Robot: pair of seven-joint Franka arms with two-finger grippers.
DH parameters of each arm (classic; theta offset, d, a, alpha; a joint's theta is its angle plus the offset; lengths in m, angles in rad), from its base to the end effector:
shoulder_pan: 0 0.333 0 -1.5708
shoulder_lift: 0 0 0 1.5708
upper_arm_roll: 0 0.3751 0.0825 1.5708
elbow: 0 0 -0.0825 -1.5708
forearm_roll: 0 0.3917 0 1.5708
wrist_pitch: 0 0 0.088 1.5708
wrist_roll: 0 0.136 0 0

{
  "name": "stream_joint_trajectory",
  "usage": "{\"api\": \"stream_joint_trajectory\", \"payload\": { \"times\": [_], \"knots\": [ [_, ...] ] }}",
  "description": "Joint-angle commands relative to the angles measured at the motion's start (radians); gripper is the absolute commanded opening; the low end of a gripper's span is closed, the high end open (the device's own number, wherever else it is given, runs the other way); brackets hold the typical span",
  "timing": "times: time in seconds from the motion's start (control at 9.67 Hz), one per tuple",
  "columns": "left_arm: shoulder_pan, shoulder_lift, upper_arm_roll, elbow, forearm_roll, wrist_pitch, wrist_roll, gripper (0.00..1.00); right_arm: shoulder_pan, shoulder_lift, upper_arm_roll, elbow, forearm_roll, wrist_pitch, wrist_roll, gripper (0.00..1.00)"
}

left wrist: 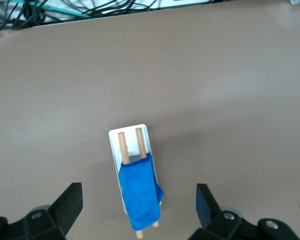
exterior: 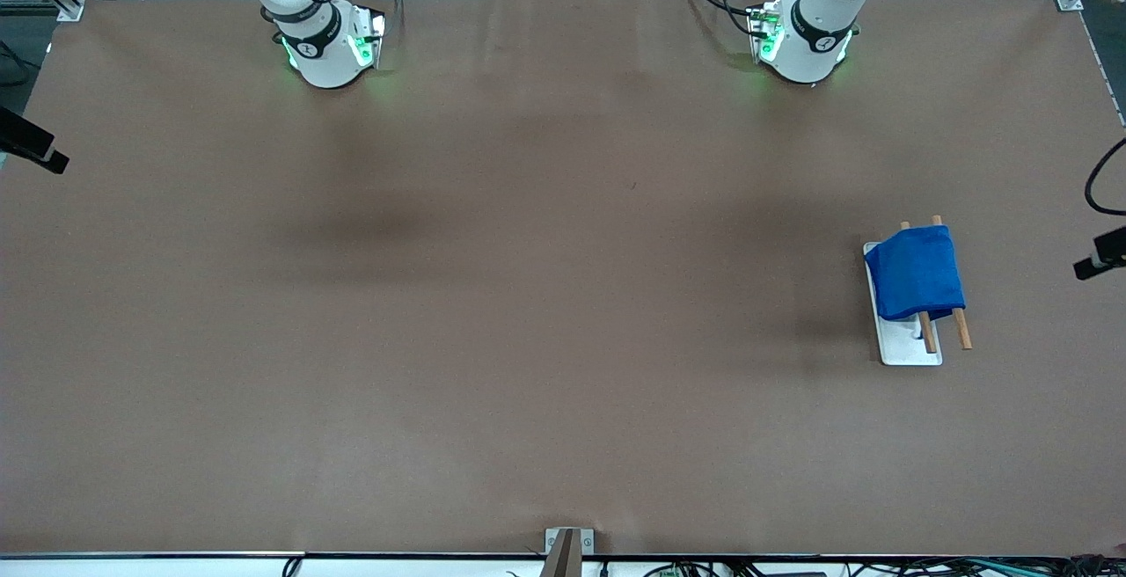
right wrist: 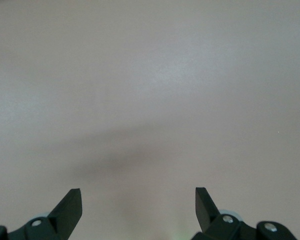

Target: Right arm passes towel to left arm to hang

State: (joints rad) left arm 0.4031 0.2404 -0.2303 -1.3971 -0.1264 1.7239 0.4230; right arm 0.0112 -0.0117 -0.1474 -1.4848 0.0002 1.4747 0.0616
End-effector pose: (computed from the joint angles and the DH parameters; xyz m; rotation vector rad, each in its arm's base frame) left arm 0.6529 0.1182 0.6114 2.9702 -0.3397 0.2120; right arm 0.5430 -0.0750 0.6934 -3.1244 0.3100 -0.0024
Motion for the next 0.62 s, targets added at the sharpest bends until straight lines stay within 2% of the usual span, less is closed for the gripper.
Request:
{"api": "stream_joint_trajectory", "payload": {
  "times": [0.0, 0.21, 0.31, 0.41, 0.52],
  "knots": [
    [-0.028, -0.183, -0.052, -0.196, 0.05, 0.016, -0.083, 1.0, -0.011, 0.006, 0.02, 0.014, -0.02, -0.007, 0.064, 1.0],
    [-0.163, -0.242, -0.017, -0.218, 0.051, -0.013, -0.148, 1.0, -0.007, 0.006, 0.017, 0.014, -0.016, -0.004, 0.066, 1.0],
    [-0.272, -0.246, 0.064, -0.203, 0.051, -0.042, -0.168, 1.0, -0.01, 0.006, 0.017, 0.014, -0.005, -0.001, 0.066, 1.0],
    [-0.42, -0.242, 0.201, -0.154, 0.051, -0.081, -0.174, 1.0, -0.008, 0.006, 0.017, 0.014, -0.003, 0.004, 0.066, 1.0],
    [-0.496, -0.231, 0.274, -0.104, 0.051, -0.124, -0.178, 1.0, -0.008, 0.006, 0.018, 0.012, -0.002, 0.015, 0.067, 1.0]
  ]
}}
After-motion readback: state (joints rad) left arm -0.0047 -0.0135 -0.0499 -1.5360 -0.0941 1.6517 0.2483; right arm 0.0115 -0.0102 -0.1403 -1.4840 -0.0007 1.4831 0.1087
